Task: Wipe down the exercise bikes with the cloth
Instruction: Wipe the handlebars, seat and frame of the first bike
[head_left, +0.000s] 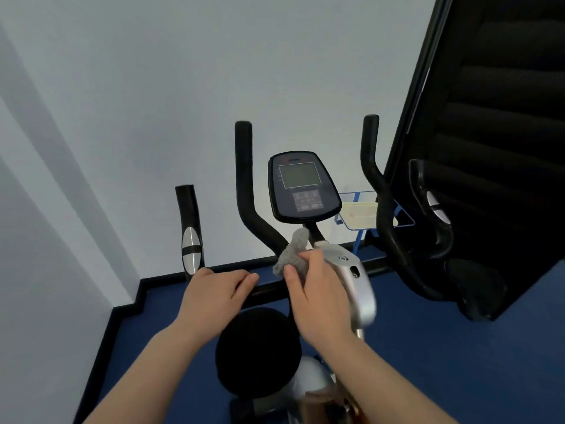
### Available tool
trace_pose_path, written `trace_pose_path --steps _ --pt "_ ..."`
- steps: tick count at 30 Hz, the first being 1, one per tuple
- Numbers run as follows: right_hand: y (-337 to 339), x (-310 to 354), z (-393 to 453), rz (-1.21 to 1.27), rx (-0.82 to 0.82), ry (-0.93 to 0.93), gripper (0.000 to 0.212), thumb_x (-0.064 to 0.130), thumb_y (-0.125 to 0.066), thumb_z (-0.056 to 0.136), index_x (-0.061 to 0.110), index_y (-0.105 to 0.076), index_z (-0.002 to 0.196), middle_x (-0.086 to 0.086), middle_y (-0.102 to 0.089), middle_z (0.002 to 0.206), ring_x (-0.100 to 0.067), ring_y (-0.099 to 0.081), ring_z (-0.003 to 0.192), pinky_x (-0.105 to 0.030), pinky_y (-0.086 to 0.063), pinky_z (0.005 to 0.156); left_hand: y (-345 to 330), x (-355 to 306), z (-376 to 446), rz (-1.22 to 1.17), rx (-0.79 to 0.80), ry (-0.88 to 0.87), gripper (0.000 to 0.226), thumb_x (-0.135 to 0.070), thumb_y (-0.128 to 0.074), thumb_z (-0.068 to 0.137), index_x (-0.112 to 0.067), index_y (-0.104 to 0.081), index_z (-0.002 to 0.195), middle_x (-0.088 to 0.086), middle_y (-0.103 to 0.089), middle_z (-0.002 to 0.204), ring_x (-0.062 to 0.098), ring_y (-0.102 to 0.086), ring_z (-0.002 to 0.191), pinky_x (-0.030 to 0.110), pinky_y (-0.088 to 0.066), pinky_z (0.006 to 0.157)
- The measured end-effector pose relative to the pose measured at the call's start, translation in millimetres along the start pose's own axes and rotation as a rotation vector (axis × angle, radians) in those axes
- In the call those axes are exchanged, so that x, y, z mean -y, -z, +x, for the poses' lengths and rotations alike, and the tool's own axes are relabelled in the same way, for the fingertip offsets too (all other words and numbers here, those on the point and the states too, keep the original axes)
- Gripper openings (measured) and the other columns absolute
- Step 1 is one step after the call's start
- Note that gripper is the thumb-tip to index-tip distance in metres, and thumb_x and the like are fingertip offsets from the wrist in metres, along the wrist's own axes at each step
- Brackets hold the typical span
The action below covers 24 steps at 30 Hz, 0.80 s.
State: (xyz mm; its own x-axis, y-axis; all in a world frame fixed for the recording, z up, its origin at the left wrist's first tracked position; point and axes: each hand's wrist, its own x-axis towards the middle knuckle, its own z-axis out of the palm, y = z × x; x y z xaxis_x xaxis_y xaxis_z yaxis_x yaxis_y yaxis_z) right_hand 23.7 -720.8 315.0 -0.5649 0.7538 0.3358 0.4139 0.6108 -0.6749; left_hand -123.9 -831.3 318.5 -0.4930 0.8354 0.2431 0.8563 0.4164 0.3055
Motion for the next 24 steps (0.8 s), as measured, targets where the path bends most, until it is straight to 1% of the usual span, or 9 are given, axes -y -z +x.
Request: trace_pose_path --steps 4,8,11,14,16,18,21,22,24 --pt "-7.8 11.6 37.8 -0.052 0.163 -0.078 0.035 0.048 -0.030 0.101 0.027 -0.037 0.129 -0.004 -0.066 0.108 -0.031 -0.061 0.100 -0.038 -0.043 0.079 -1.0 -0.1 2.4 0.062 0.066 0.025 0.047 -0.051 -0.027 0.102 -0.026 -0.060 0.080 -0.006 -0.057 0.061 0.014 -0.050 0.064 0.029 -0.035 0.087" --pt "3.1 -2.0 7.6 -0.058 0.135 0.056 0.051 0.048 -0.030 0.098 0.037 -0.028 0.147 0.010 -0.062 0.117 -0.014 -0.057 0.104 -0.033 -0.047 0.083 -4.6 1.7 3.3 0.090 0.084 0.010 0.048 -0.051 -0.025 0.103 -0.026 -0.062 0.087 -0.006 -0.064 0.073 0.015 -0.057 0.073 0.030 -0.034 0.093" --pt "7.2 -6.3 -0.7 -0.121 0.105 0.130 0.053 0.047 -0.028 0.098 0.038 -0.024 0.150 0.010 -0.060 0.122 -0.015 -0.057 0.104 -0.032 -0.048 0.083 -5.3 2.2 3.4 0.094 0.070 -0.002 0.048 -0.049 -0.022 0.103 -0.027 -0.063 0.092 -0.007 -0.067 0.078 0.013 -0.059 0.074 0.028 -0.032 0.091" --pt "-3.7 7.4 26.3 -0.188 0.139 0.046 0.043 0.043 -0.026 0.102 0.030 -0.034 0.142 0.001 -0.064 0.112 -0.024 -0.061 0.098 -0.040 -0.049 0.083 -6.5 2.1 2.3 0.104 0.048 -0.018 0.045 -0.045 -0.026 0.104 -0.025 -0.064 0.092 -0.006 -0.068 0.080 0.015 -0.059 0.073 0.029 -0.031 0.084" --pt "-2.1 8.8 24.2 -0.128 0.152 0.007 0.041 0.041 -0.029 0.103 0.033 -0.034 0.143 0.001 -0.064 0.108 -0.023 -0.061 0.099 -0.040 -0.048 0.085 -6.6 2.0 1.8 0.105 0.033 -0.022 0.045 -0.044 -0.025 0.104 -0.025 -0.065 0.092 -0.006 -0.069 0.080 0.016 -0.059 0.073 0.028 -0.028 0.081" --pt "9.4 0.0 9.2 0.006 0.160 -0.003 0.043 0.040 -0.035 0.103 0.047 -0.032 0.145 0.008 -0.063 0.107 -0.015 -0.060 0.099 -0.036 -0.049 0.084 -6.5 2.0 0.2 0.100 0.025 -0.025 0.046 -0.043 -0.025 0.104 -0.025 -0.065 0.093 -0.007 -0.069 0.080 0.015 -0.059 0.075 0.027 -0.027 0.083" --pt "26.3 -4.2 -3.5 0.116 0.111 0.082 0.035 0.045 -0.038 0.098 0.061 -0.042 0.129 0.025 -0.062 0.094 0.001 -0.060 0.091 -0.012 -0.043 0.071 -6.9 1.9 -2.0 0.029 -0.019 -0.047 0.040 -0.039 -0.031 0.105 -0.025 -0.066 0.092 -0.007 -0.068 0.076 0.015 -0.059 0.074 0.030 -0.033 0.091" --pt "27.6 -1.7 -1.5 0.114 0.089 0.142 0.037 0.046 -0.040 0.097 0.058 -0.044 0.131 0.030 -0.060 0.095 0.007 -0.058 0.094 -0.009 -0.042 0.074 -7.1 2.8 -3.5 -0.035 -0.058 -0.067 0.037 -0.037 -0.034 0.105 -0.026 -0.068 0.093 -0.009 -0.068 0.077 0.013 -0.060 0.075 0.032 -0.036 0.092" --pt "24.9 9.0 5.3 0.076 0.101 0.329 0.042 0.042 -0.047 0.095 0.046 -0.047 0.137 0.040 -0.053 0.110 0.020 -0.048 0.107 -0.004 -0.034 0.095 -4.2 7.6 -6.7 -0.212 -0.217 -0.115 0.031 -0.029 -0.042 0.102 -0.022 -0.071 0.097 -0.012 -0.070 0.090 0.010 -0.063 0.086 0.033 -0.040 0.092"
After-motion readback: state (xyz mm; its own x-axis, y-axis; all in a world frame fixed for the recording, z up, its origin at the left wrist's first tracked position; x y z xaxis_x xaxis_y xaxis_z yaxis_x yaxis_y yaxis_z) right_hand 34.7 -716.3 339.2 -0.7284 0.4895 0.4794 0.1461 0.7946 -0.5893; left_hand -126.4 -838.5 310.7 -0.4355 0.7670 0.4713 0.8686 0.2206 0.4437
